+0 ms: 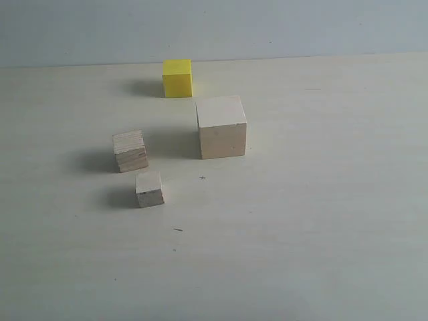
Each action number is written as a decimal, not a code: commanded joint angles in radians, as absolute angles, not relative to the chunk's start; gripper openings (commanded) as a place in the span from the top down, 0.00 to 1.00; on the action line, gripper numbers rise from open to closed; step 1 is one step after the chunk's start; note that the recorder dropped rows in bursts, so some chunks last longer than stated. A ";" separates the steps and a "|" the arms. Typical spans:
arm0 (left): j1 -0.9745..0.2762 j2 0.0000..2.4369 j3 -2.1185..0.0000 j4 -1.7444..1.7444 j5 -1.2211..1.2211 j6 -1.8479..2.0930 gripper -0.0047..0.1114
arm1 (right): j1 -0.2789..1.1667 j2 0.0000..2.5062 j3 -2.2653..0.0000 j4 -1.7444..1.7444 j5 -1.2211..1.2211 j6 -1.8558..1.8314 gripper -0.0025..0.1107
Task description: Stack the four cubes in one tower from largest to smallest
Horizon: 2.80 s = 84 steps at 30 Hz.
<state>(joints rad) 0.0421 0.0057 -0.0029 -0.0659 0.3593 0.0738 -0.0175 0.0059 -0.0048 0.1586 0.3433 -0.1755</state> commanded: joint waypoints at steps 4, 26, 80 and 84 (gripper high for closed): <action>0.046 0.000 0.000 -0.066 0.354 0.070 0.96 | -0.023 0.000 0.000 0.157 0.342 -0.179 0.98; 0.046 0.000 0.000 -0.066 0.354 0.070 0.96 | -0.023 0.000 0.000 0.157 0.342 -0.179 0.98; 0.046 0.000 0.000 -0.066 0.354 0.070 0.96 | 0.285 0.925 -0.906 0.375 0.525 -0.319 0.98; 0.046 0.000 0.000 -0.066 0.354 0.070 0.96 | 0.285 0.966 -0.906 0.388 0.522 -0.314 0.98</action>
<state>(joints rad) 0.0421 0.0057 -0.0029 -0.0659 0.3593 0.0738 0.2810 0.9464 -0.8959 0.3743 0.5253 -0.3043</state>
